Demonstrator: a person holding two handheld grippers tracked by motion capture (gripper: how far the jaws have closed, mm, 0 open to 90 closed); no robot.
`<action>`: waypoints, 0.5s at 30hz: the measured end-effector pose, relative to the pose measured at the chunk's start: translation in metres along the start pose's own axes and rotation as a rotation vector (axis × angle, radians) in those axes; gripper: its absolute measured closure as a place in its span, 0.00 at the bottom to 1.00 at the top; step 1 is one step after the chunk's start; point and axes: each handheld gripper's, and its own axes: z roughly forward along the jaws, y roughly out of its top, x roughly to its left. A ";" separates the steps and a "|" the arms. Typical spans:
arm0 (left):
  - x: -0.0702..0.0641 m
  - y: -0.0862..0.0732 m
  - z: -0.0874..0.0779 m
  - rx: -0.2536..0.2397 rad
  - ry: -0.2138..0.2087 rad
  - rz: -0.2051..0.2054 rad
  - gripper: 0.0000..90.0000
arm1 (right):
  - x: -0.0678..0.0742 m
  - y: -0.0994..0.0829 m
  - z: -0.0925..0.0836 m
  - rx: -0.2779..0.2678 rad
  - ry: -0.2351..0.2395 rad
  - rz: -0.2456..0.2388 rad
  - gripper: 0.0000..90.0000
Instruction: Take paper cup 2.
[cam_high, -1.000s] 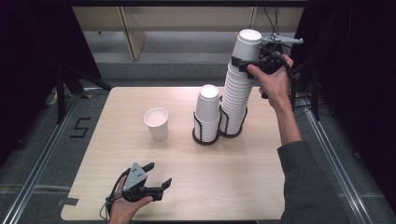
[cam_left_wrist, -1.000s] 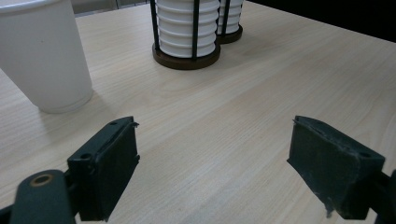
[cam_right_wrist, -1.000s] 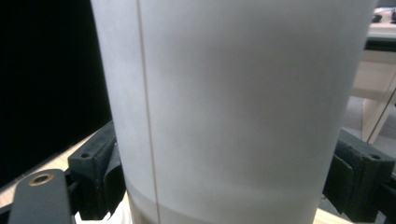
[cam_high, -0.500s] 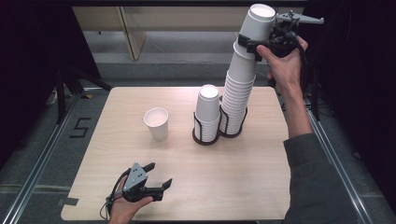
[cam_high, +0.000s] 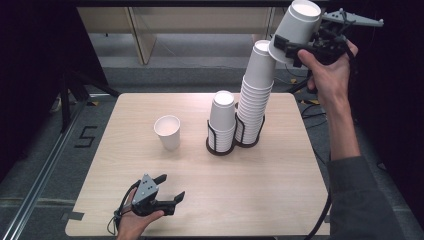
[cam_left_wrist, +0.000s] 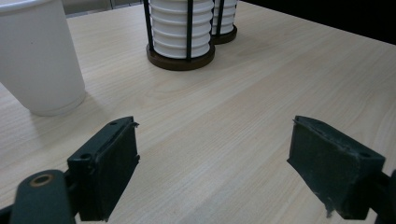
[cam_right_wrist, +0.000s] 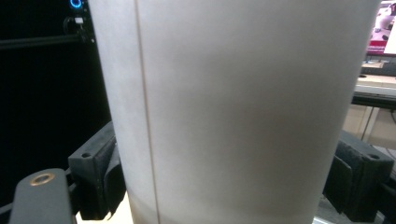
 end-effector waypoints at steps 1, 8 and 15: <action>0.000 0.000 0.000 0.002 -0.004 0.002 0.16 | -0.002 -0.004 -0.004 -0.001 -0.001 -0.015 0.16; -0.001 0.000 0.002 -0.003 -0.020 0.002 0.16 | -0.010 -0.028 -0.032 0.013 -0.002 -0.001 0.16; -0.002 -0.001 0.003 0.009 -0.014 0.004 0.16 | -0.007 -0.053 -0.055 0.035 0.016 -0.022 0.16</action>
